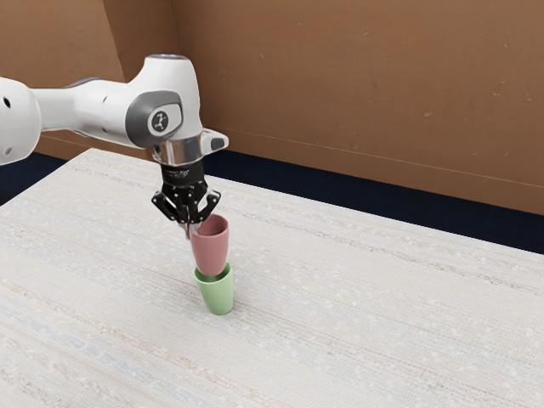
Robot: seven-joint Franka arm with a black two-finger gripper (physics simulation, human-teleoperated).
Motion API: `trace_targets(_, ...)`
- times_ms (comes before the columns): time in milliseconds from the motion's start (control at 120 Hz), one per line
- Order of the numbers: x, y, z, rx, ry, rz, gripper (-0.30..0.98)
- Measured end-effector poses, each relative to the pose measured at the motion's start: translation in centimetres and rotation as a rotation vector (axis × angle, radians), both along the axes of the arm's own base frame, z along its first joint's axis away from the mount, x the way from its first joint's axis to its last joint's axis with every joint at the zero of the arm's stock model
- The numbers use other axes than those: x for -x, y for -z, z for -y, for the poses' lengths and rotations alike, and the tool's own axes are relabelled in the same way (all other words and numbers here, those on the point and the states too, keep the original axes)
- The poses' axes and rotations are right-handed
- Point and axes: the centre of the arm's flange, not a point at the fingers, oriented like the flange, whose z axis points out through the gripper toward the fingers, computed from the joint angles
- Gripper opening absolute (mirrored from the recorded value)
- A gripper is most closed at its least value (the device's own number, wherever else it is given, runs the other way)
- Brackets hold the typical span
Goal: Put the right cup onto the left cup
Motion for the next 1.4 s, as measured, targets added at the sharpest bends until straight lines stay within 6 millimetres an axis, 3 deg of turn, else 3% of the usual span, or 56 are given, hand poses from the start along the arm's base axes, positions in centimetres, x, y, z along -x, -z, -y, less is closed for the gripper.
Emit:
trace_targets(667, -0.4, 3.0, -0.1, 0.0, -0.009, -0.025, -0.09)
trace_targets(758, -0.3, 3.3, -0.1, 0.003, -0.01, -0.025, 0.01)
trace_targets(900, -0.4, 3.1, 0.1, 0.007, -0.009, -0.014, 0.28)
trace_targets(1108, 0.0, 0.0, 0.2, 0.01, -0.003, 0.044, 0.53)
trace_targets(1400, 1.2, -7.3, 2.5, 0.013, 0.053, 0.113, 0.65)
